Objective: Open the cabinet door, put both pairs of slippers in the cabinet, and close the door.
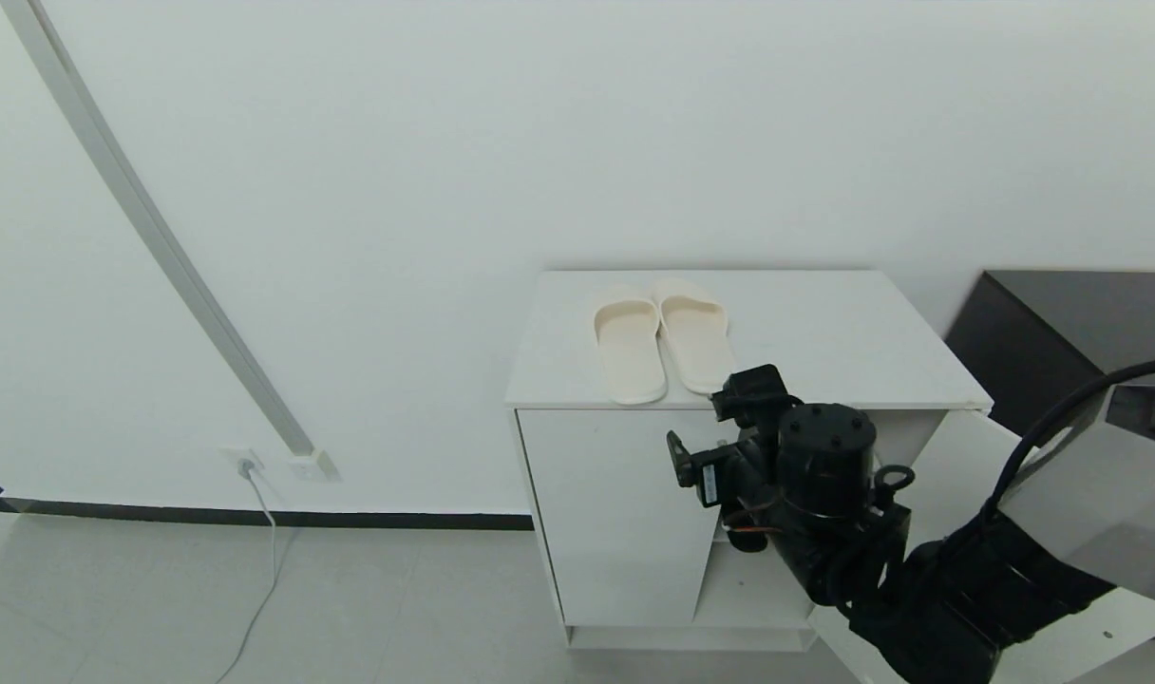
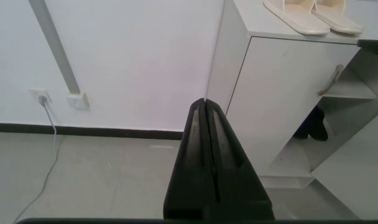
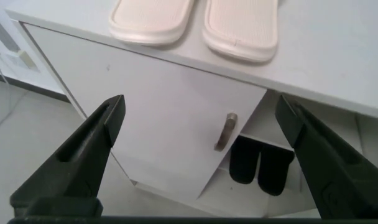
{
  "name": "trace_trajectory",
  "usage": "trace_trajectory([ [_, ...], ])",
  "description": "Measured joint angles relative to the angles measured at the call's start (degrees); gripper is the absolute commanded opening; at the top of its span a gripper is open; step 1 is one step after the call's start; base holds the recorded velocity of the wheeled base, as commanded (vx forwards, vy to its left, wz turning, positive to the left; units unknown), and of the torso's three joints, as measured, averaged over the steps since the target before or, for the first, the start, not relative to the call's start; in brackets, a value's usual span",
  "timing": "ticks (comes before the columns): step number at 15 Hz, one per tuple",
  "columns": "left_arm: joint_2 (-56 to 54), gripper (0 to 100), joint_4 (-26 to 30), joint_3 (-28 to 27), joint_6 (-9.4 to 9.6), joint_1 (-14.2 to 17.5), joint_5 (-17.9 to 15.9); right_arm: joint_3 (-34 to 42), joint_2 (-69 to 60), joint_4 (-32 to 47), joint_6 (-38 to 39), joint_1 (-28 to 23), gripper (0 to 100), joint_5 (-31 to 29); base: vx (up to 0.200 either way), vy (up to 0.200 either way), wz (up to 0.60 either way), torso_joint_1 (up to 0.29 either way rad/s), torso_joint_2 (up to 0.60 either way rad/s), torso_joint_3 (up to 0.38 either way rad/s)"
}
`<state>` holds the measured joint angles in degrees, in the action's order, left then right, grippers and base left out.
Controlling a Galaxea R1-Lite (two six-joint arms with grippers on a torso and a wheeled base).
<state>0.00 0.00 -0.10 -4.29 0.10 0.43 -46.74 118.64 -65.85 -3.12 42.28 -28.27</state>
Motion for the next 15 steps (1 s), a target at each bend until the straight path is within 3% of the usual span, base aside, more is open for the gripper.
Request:
trace_trajectory([
  [9, 0.0, 0, 0.0, 0.0, 0.00, 0.0, 0.0, -20.4, -3.8, 32.7, 10.8, 1.6, 100, -0.6, 0.000, 0.000, 0.00, 0.000, 0.00, 0.000],
  [11, 0.0, 0, 0.0, 0.0, 0.00, 0.0, 0.0, -21.8, -4.1, 33.5, 11.7, 2.1, 100, -2.0, 0.000, 0.000, 0.00, 0.000, 0.00, 0.000],
  [15, 0.0, 0, 0.0, 0.0, 0.00, 0.0, 0.0, -22.4, -4.2, 33.5, 11.9, 2.3, 100, -2.5, 0.200, 0.000, 0.00, -0.006, 0.00, 0.006],
])
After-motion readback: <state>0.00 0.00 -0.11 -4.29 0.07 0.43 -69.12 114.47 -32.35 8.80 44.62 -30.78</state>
